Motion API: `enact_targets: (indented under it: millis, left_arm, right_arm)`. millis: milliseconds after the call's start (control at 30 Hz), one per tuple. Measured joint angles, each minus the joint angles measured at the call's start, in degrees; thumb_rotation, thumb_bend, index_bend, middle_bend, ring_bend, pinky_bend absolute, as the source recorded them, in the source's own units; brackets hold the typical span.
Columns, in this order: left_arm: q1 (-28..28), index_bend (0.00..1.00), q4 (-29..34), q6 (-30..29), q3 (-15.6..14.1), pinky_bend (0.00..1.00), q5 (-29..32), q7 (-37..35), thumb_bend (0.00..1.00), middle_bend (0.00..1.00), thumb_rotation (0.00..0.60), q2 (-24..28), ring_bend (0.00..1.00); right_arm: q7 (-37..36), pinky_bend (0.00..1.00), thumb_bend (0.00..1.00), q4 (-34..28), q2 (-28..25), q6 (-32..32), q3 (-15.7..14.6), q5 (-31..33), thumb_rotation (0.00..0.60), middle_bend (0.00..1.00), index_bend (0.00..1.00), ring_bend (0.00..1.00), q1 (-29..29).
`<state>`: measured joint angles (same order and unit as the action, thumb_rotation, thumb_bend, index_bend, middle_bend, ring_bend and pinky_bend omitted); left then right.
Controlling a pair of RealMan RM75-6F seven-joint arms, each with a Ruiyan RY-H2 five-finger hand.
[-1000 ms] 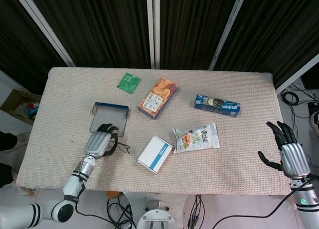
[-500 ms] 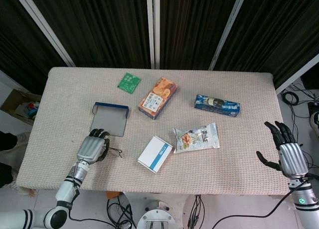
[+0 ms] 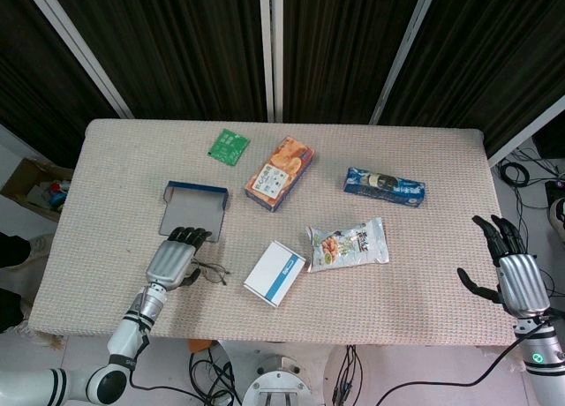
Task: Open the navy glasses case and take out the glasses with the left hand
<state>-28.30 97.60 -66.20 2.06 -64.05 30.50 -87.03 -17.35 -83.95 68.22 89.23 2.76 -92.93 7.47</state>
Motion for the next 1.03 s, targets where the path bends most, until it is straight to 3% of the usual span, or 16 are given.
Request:
enact_targets:
  millis: [267, 400, 500, 733, 1033]
  left_arm:
    - [2.7, 0.13, -0.2, -6.9, 3.7, 0.12, -1.5, -6.5, 0.26, 0.12, 0.600, 4.4, 0.09]
    - [4.9, 0.14, -4.5, -9.8, 6.4, 0.12, -1.1, -13.1, 0.25, 0.13, 0.600, 7.6, 0.09]
    - [6.7, 0.15, -8.0, -10.1, 6.8, 0.12, -1.8, -19.0, 0.25, 0.13, 0.600, 10.3, 0.09]
    - [13.4, 0.16, -11.3, -12.2, 3.6, 0.12, -8.2, -31.5, 0.25, 0.13, 0.600, 16.9, 0.09]
    - [20.5, 0.18, -8.0, -23.0, -1.8, 0.12, -18.4, -29.1, 0.25, 0.13, 0.600, 18.5, 0.10]
  right_arm:
    - [0.2, 0.05, 0.22, -0.6, -2.4, -1.3, 0.0, 1.4, 0.600, 0.15, 0.02, 0.00, -0.1]
    - [1.1, 0.05, 0.24, -1.4, -4.5, -2.8, 0.3, 3.7, 0.600, 0.14, 0.03, 0.00, -0.3]
    - [1.1, 0.05, 0.27, -1.6, -5.4, -3.5, 0.9, 5.6, 0.600, 0.13, 0.03, 0.00, -0.4]
    - [2.6, 0.05, 0.28, -1.1, -4.9, -3.2, 1.5, 6.6, 0.600, 0.13, 0.03, 0.00, -1.1]
    - [5.3, 0.05, 0.28, -1.3, -3.0, -1.6, 0.4, 4.5, 0.600, 0.13, 0.03, 0.00, -2.1]
